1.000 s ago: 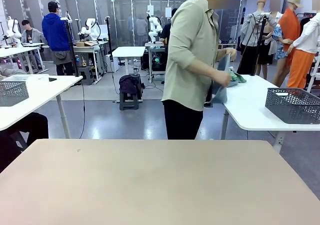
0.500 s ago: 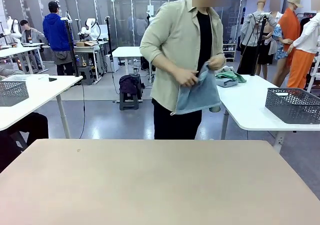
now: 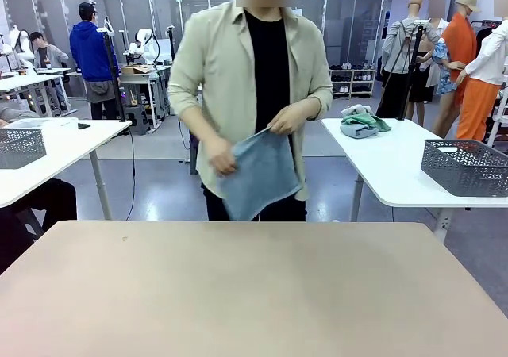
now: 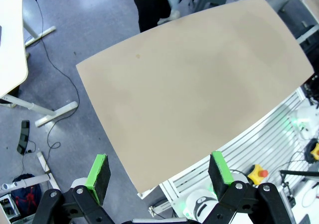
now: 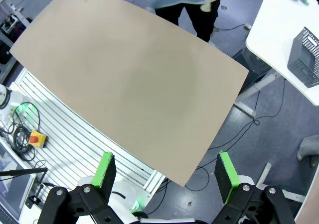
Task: Fold the towels and place them in the basket.
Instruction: When a person lays out a Towel with hook on the table, fold it in half twice.
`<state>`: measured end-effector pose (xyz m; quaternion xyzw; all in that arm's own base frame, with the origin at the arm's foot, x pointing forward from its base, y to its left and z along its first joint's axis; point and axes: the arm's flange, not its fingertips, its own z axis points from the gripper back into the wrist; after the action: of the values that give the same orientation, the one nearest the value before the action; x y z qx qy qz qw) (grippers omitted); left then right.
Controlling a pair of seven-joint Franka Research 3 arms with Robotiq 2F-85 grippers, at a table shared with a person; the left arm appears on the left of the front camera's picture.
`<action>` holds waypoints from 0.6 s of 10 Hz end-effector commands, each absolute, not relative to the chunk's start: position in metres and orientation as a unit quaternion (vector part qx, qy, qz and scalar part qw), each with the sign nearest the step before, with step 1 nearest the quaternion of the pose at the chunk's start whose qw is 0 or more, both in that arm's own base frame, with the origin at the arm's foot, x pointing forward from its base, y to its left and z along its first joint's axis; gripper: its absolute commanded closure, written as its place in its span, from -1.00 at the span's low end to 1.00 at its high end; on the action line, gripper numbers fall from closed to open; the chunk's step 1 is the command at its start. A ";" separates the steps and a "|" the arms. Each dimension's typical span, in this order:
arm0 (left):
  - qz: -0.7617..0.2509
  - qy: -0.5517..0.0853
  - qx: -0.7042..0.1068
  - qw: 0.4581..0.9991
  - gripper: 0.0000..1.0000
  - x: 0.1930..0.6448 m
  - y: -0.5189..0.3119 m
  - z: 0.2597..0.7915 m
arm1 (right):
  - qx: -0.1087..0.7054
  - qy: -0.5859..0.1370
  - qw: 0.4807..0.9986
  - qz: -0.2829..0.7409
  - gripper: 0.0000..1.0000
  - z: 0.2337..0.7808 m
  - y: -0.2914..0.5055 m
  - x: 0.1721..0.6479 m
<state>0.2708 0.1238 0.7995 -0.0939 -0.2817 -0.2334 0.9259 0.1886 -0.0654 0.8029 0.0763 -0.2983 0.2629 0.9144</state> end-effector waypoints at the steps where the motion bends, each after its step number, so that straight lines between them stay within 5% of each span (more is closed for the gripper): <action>1: -0.234 -0.282 -0.094 0.926 -1.00 0.270 0.124 0.800 | 0.076 -0.298 0.915 0.263 -1.00 0.803 -0.065 0.189; 6: -0.234 -0.282 -0.094 0.926 -1.00 0.270 0.124 0.800 | 0.076 -0.298 0.915 0.263 -1.00 0.803 -0.065 0.189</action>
<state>0.2708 0.1238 0.7995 -0.0939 -0.2817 -0.2334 0.9259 0.1886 -0.0654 0.8029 0.0763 -0.2983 0.2629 0.9144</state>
